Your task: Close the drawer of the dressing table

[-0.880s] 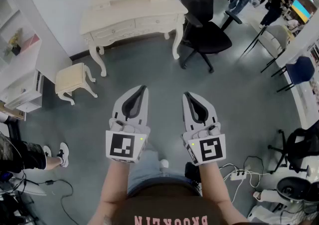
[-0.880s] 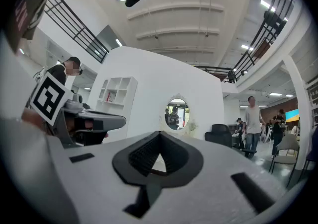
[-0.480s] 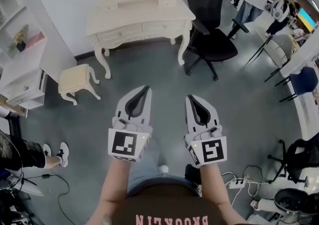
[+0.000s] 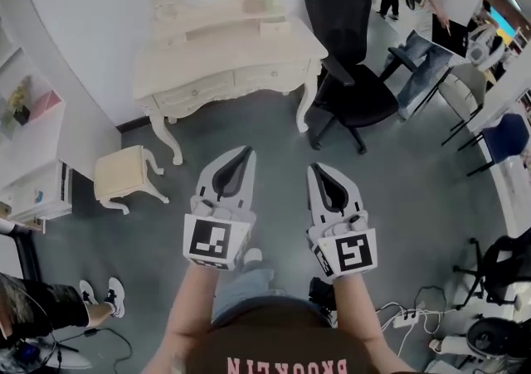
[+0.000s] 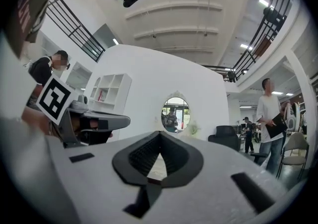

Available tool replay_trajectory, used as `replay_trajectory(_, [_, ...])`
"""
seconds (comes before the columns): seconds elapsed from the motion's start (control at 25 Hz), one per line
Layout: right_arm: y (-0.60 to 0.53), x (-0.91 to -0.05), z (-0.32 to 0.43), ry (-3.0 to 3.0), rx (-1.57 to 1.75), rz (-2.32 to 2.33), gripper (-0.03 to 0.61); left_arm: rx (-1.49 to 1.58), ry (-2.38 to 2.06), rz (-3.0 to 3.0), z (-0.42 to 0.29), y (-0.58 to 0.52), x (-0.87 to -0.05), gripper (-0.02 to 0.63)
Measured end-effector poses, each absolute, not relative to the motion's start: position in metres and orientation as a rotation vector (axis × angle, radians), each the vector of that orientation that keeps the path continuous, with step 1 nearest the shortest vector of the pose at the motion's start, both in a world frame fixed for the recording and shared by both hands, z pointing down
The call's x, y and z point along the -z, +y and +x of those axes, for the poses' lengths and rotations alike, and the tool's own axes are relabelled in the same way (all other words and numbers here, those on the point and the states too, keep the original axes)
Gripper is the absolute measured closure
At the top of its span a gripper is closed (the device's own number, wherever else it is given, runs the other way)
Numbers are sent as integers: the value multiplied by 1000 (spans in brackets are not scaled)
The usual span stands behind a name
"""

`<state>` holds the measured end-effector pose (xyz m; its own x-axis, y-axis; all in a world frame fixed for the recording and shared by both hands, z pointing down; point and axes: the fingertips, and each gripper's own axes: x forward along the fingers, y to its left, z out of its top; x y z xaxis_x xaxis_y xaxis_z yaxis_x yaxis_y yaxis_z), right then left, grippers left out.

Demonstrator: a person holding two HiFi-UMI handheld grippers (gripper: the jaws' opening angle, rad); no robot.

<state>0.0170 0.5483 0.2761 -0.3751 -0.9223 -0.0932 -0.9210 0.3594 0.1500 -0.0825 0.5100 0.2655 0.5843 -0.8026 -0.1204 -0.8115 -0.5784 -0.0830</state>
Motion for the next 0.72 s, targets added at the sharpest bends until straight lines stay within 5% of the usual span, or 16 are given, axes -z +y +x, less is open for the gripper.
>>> replay_trajectory(0.72, [331,-293,7,-2530,235,1799,580,-35,1339,-2764,-96,296,-287,609])
